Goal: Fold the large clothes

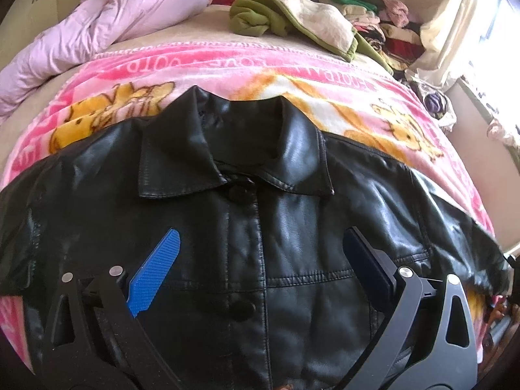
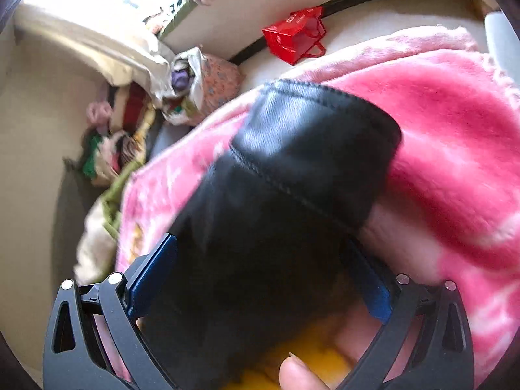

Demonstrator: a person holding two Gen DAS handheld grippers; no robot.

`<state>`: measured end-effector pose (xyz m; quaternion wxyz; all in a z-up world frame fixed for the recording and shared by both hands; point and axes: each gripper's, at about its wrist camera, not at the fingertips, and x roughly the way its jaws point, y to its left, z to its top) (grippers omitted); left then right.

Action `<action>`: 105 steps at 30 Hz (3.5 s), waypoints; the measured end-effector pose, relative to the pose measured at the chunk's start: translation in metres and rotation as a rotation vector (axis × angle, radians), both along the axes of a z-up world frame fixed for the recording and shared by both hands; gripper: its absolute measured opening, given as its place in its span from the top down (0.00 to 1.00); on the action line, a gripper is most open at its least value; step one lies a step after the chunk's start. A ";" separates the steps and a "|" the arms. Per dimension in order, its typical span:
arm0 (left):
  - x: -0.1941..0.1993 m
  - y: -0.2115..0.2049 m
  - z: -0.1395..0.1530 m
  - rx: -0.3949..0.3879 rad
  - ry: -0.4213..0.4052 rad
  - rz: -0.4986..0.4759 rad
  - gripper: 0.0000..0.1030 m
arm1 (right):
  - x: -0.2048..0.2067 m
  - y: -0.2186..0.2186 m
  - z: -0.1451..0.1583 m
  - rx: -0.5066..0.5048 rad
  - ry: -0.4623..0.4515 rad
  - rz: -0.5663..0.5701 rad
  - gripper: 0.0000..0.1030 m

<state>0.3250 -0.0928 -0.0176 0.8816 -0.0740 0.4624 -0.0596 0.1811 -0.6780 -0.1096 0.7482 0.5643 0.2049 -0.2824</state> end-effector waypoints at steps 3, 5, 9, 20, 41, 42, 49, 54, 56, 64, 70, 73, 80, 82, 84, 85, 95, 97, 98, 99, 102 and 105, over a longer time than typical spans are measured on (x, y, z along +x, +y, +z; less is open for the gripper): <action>-0.004 0.009 0.010 -0.023 -0.014 0.012 0.08 | 0.002 -0.003 0.012 -0.040 -0.069 0.021 0.37; -0.006 0.015 0.019 -0.034 -0.029 0.018 0.08 | 0.004 -0.006 0.020 -0.077 -0.108 0.033 0.64; -0.009 0.024 0.029 -0.052 -0.026 0.022 0.08 | 0.014 -0.003 0.052 -0.162 -0.165 0.108 0.89; -0.022 0.045 0.054 -0.110 -0.053 0.024 0.08 | 0.073 0.137 0.195 -0.578 -0.346 0.566 0.92; -0.067 0.200 0.068 -0.486 -0.157 0.217 0.09 | 0.087 0.440 0.205 -0.774 -0.530 1.269 0.92; -0.068 0.204 0.068 -0.524 -0.163 0.211 0.09 | 0.085 0.451 0.200 -0.778 -0.533 1.295 0.92; -0.071 0.223 0.061 -0.713 -0.190 0.180 0.09 | 0.081 0.505 0.160 -0.791 -0.477 1.431 0.92; -0.068 0.229 0.049 -0.721 -0.149 0.183 0.09 | 0.087 0.529 0.121 -0.771 -0.362 1.501 0.88; -0.067 0.230 0.042 -0.717 -0.127 0.189 0.09 | 0.089 0.532 0.108 -0.763 -0.324 1.519 0.85; -0.059 0.217 0.019 -0.685 -0.044 0.143 0.09 | 0.070 0.532 0.092 -0.765 -0.219 1.606 0.06; -0.062 0.210 -0.004 -0.492 0.045 0.208 0.09 | 0.059 0.485 0.102 -0.726 -0.233 1.574 0.05; -0.068 0.204 -0.016 -0.422 0.077 0.204 0.09 | 0.066 0.447 0.108 -0.715 -0.218 1.478 0.05; -0.069 0.176 -0.031 -0.424 0.081 0.158 0.41 | 0.085 0.375 0.105 -0.683 -0.150 1.262 0.05; -0.069 0.168 -0.030 -0.349 0.073 0.172 0.64 | 0.089 0.352 0.105 -0.660 -0.137 1.191 0.05; -0.071 0.161 -0.023 -0.325 0.039 0.153 0.89 | 0.091 0.325 0.106 -0.624 -0.127 1.128 0.05; -0.073 0.157 -0.016 -0.316 0.008 0.136 0.93 | 0.093 0.315 0.107 -0.610 -0.123 1.102 0.05; -0.128 0.116 0.095 -0.227 -0.410 -0.055 0.98 | 0.125 0.277 0.115 -0.600 -0.068 0.998 0.48; -0.122 0.124 0.092 -0.206 -0.403 -0.036 0.98 | 0.136 0.288 0.113 -0.606 -0.063 1.027 0.57; -0.113 0.125 0.087 -0.207 -0.381 -0.018 0.98 | 0.142 0.295 0.110 -0.601 -0.058 1.050 0.59; -0.105 0.130 0.078 -0.214 -0.354 0.002 0.98 | 0.149 0.303 0.105 -0.595 -0.050 1.078 0.63; -0.088 0.142 0.055 -0.212 -0.279 0.043 0.98 | 0.169 0.324 0.091 -0.596 -0.003 1.140 0.78; -0.082 0.152 0.041 -0.216 -0.239 0.064 0.98 | 0.182 0.342 0.079 -0.622 0.039 1.178 0.80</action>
